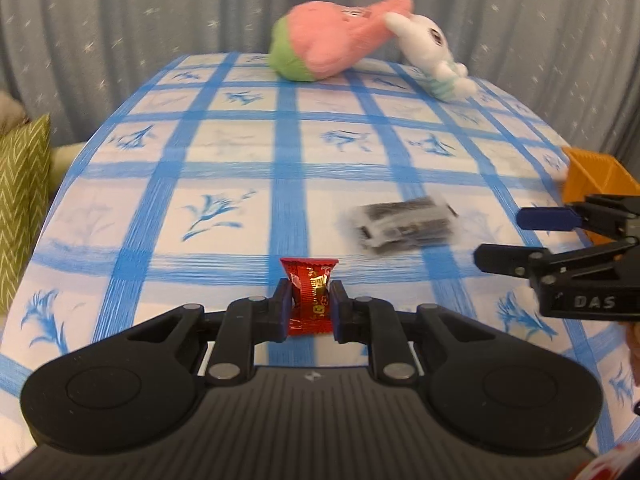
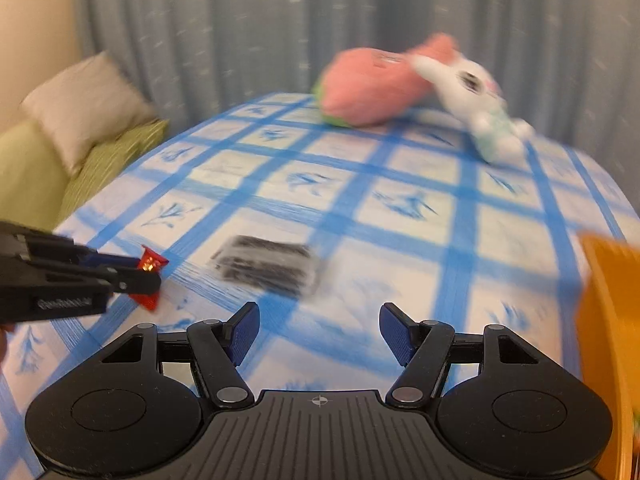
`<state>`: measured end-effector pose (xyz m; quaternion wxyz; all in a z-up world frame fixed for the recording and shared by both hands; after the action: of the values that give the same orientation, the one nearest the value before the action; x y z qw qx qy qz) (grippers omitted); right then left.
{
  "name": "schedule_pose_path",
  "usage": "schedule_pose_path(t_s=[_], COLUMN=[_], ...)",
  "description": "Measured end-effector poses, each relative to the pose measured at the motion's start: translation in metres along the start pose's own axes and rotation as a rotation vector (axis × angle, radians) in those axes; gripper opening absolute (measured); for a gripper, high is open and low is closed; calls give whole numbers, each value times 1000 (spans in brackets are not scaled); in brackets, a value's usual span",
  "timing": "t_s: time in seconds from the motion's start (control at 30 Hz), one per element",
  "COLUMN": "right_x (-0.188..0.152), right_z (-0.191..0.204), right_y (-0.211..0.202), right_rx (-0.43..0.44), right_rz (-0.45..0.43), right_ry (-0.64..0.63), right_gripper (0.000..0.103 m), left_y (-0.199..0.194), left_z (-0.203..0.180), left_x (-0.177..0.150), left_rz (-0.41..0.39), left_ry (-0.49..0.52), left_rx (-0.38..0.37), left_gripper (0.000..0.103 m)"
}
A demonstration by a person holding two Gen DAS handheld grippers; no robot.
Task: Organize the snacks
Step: 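Grasp the red candy with the left gripper while the right grasps the dark packet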
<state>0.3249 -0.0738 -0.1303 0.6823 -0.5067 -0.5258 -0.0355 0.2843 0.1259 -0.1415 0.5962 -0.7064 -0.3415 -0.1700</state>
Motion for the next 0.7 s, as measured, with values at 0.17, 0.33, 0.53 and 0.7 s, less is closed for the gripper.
schedule_pose_path(t_s=[0.17,0.33,0.53,0.7], right_x=[14,21,34,36], right_z=[16,24,19,13], right_y=[34,62,82,82], right_rx=[23,19,97,173], right_rz=[7,30,32,53], right_ry=[-219,-359,-358,-254], right_gripper=[67,67,67,41], left_y=[4,6,9,10], left_z=[8,13,13,8], left_x=[0,2,4,2], left_rz=[-1,-8,-13,-17], left_ry=[-41,-73,-68,-32], left_rx=[-33,-61,-65,-50], left_gripper=[17,17,18,18])
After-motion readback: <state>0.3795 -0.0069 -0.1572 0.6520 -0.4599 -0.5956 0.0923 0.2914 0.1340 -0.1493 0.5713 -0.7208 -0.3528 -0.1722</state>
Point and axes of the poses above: each gripper's, at about its wrist camera, not at the fingertips, and y roughly the way its jaws point, z to its left, x to its top, the point moved 2 cm from there along y, roughly the way its jaws point, and after that the axes turned 12 degrees about -y, right-handed, at the moved point
